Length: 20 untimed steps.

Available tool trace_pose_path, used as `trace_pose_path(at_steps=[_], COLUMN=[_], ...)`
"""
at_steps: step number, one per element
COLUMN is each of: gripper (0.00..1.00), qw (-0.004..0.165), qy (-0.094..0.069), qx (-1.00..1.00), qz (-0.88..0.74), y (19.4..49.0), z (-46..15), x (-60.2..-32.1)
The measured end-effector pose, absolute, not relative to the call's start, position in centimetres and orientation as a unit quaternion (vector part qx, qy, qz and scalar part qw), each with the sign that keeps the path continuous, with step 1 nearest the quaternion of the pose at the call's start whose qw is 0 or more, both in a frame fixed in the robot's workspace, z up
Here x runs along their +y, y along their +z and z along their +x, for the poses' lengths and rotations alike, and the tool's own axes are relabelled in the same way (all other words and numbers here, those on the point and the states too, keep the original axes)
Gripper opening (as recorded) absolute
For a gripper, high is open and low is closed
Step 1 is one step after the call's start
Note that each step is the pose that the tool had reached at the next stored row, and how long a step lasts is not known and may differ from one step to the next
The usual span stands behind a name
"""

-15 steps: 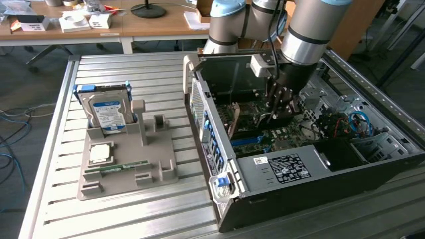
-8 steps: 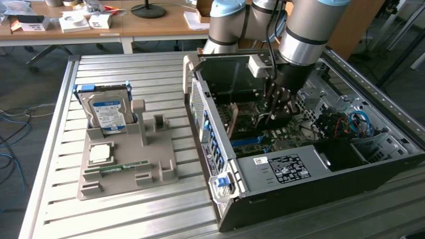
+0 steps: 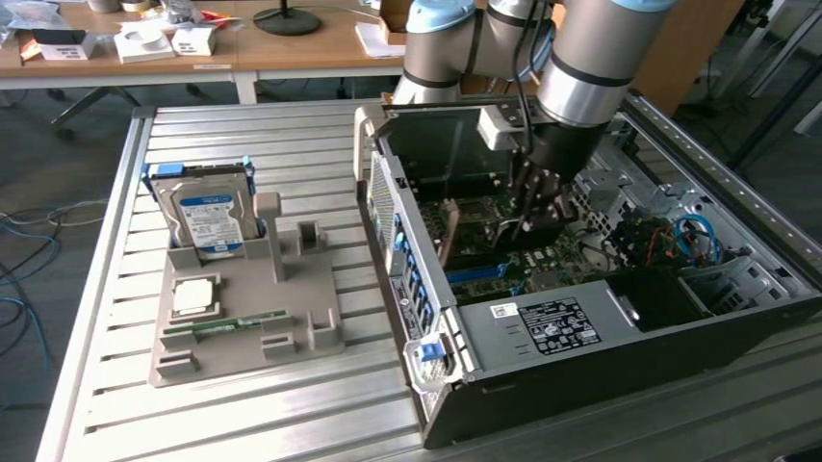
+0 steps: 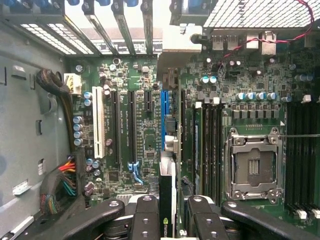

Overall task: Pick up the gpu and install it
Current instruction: 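Insert the gpu into the slot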

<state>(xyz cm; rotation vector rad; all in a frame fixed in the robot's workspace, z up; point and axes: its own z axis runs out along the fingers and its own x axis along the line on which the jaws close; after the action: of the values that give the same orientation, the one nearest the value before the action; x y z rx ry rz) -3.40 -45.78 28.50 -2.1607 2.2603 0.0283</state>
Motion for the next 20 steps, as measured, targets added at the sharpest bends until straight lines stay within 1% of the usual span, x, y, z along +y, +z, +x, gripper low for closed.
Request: trace_pose_path(at_steps=[20], gripper=[0.27], qw=[0.008], qy=[0.008], qx=[0.723], qz=[-0.691], y=[28.49], z=[-4.42], x=[-46.21])
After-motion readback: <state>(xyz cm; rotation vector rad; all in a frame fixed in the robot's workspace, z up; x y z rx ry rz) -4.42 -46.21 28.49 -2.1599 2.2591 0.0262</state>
